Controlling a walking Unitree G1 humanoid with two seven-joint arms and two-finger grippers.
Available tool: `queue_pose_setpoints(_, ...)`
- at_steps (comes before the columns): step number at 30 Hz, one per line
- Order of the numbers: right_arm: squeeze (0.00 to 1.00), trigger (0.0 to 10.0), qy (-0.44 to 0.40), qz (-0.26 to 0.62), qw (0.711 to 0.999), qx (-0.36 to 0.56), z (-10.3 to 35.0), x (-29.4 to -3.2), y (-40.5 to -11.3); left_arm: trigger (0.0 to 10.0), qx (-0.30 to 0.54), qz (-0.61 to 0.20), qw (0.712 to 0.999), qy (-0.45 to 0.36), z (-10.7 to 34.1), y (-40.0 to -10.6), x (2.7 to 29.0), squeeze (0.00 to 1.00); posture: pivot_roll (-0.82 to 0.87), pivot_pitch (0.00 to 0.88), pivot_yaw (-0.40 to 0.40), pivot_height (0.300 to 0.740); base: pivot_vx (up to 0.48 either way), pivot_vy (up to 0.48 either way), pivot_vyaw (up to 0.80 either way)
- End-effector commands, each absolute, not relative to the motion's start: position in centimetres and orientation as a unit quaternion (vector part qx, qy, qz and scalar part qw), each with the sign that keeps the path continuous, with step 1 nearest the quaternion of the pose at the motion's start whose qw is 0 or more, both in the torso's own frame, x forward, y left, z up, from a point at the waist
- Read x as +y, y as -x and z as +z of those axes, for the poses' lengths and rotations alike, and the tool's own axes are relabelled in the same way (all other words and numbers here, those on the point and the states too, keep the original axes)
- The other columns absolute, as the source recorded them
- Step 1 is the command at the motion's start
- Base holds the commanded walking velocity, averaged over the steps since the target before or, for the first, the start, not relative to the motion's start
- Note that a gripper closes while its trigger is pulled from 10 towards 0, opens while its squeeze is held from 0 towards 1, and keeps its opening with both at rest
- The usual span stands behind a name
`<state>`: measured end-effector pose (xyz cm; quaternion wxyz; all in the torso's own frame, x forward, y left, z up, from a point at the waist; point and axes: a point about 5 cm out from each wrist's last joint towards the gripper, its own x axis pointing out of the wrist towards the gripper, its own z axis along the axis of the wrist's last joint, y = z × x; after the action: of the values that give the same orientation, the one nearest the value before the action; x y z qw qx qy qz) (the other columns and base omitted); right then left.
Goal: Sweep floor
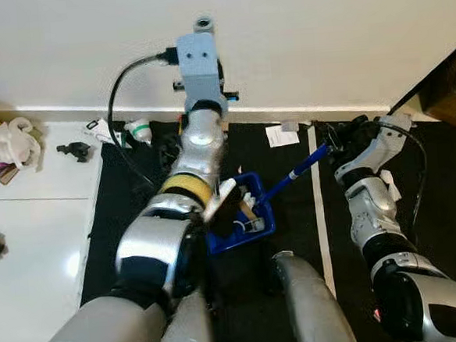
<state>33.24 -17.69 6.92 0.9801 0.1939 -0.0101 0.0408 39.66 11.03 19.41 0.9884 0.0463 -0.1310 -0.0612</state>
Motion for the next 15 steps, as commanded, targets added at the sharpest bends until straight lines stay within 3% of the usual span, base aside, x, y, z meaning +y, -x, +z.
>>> queue_pose_setpoints(1, 0.0, 10.0, -0.263, 0.046, 0.962, 0.061, 3.8, -16.2, -31.7, 10.0, -0.165, -0.078, 0.981, -0.063, 20.4, -39.5, 11.2, 0.0, 0.03, 0.234, -0.032, 0.74, 0.0, 0.0, 0.0)
queue_pose_setpoints(3, 0.0, 10.0, -0.256, 0.043, 0.964, 0.048, 4.4, -17.0, -32.1, 10.0, -0.177, -0.054, 0.977, -0.11, 20.8, -38.7, 15.8, 0.0, 0.06, 0.188, -0.031, 0.74, 0.0, 0.0, 0.0)
queue_pose_setpoints(5, 0.0, 10.0, -0.256, 0.043, 0.964, 0.048, 4.4, -17.0, -32.1, 10.0, -0.177, -0.054, 0.977, -0.11, 20.8, -38.7, 15.8, 0.0, 0.06, 0.188, -0.031, 0.74, 0.0, 0.0, 0.0)
queue_pose_setpoints(8, 0.0, 10.0, -0.251, 0.042, 0.966, 0.04, 4.9, -17.6, -32.5, 10.0, -0.156, -0.042, 0.976, -0.146, 20.2, -37.6, 18.7, 0.0, 0.06, 0.166, -0.033, 0.74, 0.0, 0.0, 0.0)
queue_pose_setpoints(13, 0.0, 10.0, -0.241, 0.04, 0.969, 0.035, 5.3, -18.1, -32.7, 10.0, -0.133, -0.022, 0.974, -0.179, 19.1, -36.7, 20.8, 0.0, 0.07, 0.133, -0.035, 0.74, 0.0, 0.0, 0.0)
queue_pose_setpoints(15, 0.0, 10.0, -0.221, 0.037, 0.974, 0.02, 6.0, -18.9, -33.0, 10.0, -0.123, 0.014, 0.972, -0.201, 17.3, -35.6, 22.8, 0.0, 0.07, 0.119, -0.036, 0.74, 0.0, 0.0, 0.0)
